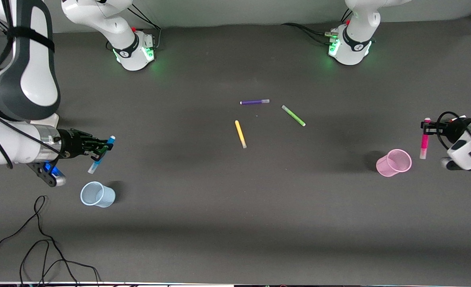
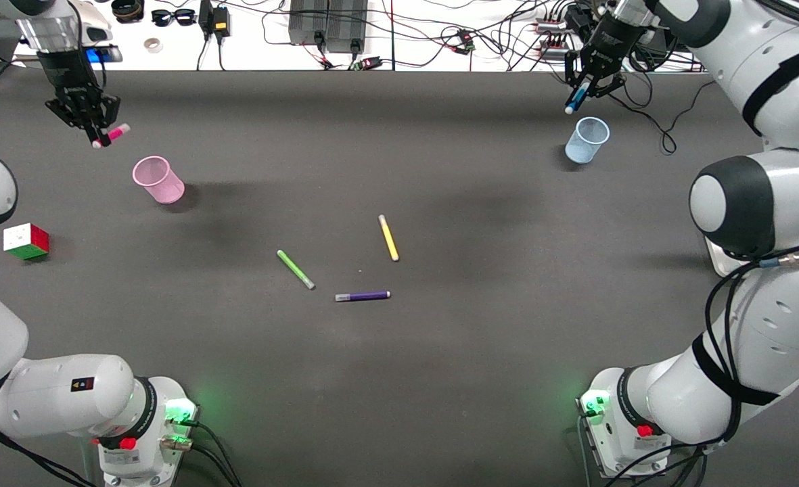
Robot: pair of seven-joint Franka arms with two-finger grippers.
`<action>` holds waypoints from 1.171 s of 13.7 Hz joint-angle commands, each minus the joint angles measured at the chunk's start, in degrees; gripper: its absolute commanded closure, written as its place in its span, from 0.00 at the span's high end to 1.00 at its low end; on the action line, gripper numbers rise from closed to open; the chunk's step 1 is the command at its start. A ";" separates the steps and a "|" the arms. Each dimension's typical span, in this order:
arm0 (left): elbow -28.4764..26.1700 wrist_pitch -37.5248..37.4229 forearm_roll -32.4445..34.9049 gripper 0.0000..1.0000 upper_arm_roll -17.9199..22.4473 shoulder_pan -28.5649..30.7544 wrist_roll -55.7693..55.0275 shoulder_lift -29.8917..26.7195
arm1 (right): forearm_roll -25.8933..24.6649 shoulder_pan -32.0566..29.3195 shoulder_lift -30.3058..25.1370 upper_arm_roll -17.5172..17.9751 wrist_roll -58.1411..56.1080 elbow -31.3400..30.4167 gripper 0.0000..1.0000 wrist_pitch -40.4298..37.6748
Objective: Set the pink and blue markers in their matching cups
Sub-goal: 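Carry the blue marker to the blue cup while the left gripper carries pink, then lower the blue marker into the blue cup while the left gripper lowers pink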
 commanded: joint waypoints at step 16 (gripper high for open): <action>8.24 -6.33 1.78 0.00 -0.47 0.61 2.47 17.40 | 8.41 -14.96 20.15 0.75 -18.15 8.35 0.00 -0.77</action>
